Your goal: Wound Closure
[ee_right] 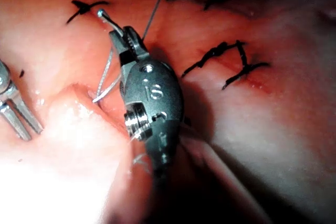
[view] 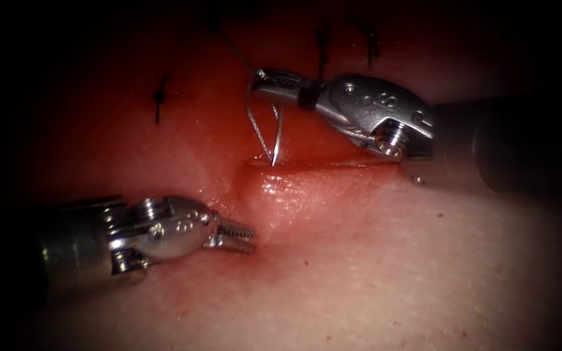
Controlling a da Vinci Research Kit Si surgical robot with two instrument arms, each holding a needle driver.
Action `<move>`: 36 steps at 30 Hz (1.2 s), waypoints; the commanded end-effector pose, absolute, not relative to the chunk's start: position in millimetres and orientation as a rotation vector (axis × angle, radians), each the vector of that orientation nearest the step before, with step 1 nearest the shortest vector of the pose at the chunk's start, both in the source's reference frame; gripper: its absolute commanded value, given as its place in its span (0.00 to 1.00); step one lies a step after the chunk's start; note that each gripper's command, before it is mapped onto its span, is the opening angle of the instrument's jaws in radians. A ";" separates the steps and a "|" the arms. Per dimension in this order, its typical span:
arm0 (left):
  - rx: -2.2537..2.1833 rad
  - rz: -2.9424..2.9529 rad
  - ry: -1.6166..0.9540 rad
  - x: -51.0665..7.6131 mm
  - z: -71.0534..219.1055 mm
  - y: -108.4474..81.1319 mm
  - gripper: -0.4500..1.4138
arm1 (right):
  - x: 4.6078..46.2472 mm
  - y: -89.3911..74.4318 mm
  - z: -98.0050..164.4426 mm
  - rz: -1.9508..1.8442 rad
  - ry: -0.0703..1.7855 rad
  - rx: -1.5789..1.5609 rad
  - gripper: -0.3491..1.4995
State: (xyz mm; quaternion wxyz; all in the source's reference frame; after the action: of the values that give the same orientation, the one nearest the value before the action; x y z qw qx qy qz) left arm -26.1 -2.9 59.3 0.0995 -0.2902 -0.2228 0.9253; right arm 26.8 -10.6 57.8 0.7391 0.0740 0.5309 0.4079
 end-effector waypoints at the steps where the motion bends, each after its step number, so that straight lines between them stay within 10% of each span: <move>1: -0.862 2.737 -0.659 -26.7 59.9 -2.8 0.31 | 27.8 -10.3 58.1 0.917 1.172 0.178 0.00; 36: -0.867 2.744 -0.659 -26.1 60.6 -2.6 0.28 | 29.9 -12.6 57.0 1.263 1.168 0.724 0.00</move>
State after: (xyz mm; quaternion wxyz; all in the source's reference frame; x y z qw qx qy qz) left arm -25.4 -2.8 60.2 0.0947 -0.2922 -0.2233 0.9251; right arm 28.9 -13.0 56.6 0.5936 0.3152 0.5009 0.5454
